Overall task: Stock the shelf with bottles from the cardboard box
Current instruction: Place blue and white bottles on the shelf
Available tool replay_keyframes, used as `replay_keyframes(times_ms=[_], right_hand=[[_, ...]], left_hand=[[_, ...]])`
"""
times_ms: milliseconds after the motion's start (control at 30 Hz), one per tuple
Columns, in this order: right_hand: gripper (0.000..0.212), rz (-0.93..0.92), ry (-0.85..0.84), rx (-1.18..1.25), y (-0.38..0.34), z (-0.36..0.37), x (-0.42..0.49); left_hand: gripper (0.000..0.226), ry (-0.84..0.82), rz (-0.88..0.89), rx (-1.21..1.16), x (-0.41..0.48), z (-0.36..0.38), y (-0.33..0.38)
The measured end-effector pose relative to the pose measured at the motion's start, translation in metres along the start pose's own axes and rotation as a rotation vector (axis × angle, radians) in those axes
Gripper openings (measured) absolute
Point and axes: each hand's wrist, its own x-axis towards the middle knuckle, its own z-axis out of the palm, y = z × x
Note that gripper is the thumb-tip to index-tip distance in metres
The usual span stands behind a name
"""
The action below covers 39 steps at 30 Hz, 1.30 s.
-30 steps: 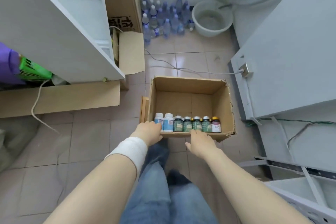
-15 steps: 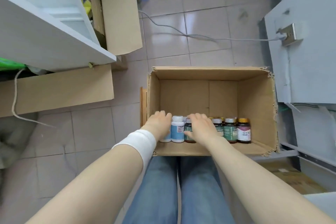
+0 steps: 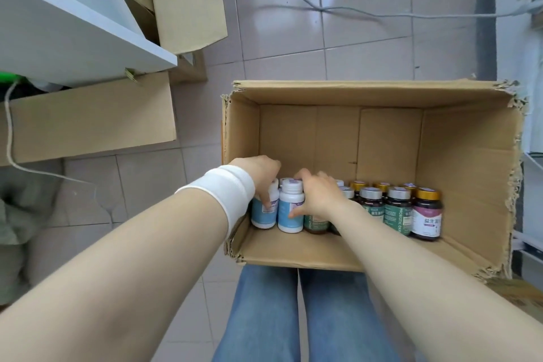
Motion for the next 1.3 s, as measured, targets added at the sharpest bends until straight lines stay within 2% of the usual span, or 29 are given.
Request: replay_keyframes(times_ms=[67,200,400,500,667,733,867,933,967,1067,1300], right_hand=[[0.079,0.001,0.013,0.087,0.002,0.002,-0.001],[0.073,0.000,0.106,0.429,0.009,0.002,-0.012],[0.065,-0.056,0.223,0.785,0.017,-0.029,-0.060],[0.069,0.015,0.291,0.939,0.023,-0.047,-0.105],[0.064,0.112,0.518,1.189,0.023,-0.065,-0.194],[0.053,0.128,0.621,1.291,0.018,-0.061,-0.228],[0.044,0.070,0.795,1.684,-0.001,-0.034,-0.288],[0.059,0.026,0.909,1.876,-0.014,-0.019,-0.315],[0.065,0.008,0.961,1.949,-0.020,-0.011,-0.327],[0.053,-0.044,1.071,2.021,-0.033,0.014,-0.367],[0.039,-0.017,1.330,2.064,-0.044,0.116,-0.472]], left_hand=[[0.064,0.043,0.021,-0.038,-0.006,-0.004,-0.002],[0.063,0.171,0.055,-0.133,-0.028,-0.018,-0.003],[0.050,0.509,0.133,-0.406,-0.089,-0.040,-0.009],[0.039,0.610,0.260,-0.570,-0.124,-0.048,0.003],[0.035,0.637,0.543,-0.815,-0.189,-0.061,0.041],[0.034,0.637,0.642,-0.872,-0.212,-0.063,0.055],[0.042,0.585,0.788,-0.879,-0.255,-0.056,0.089],[0.052,0.527,0.840,-0.844,-0.276,-0.049,0.110],[0.044,0.486,0.871,-0.822,-0.285,-0.044,0.120],[0.015,0.362,0.961,-0.783,-0.317,-0.019,0.152],[0.013,0.126,1.114,-0.797,-0.391,0.083,0.236]])
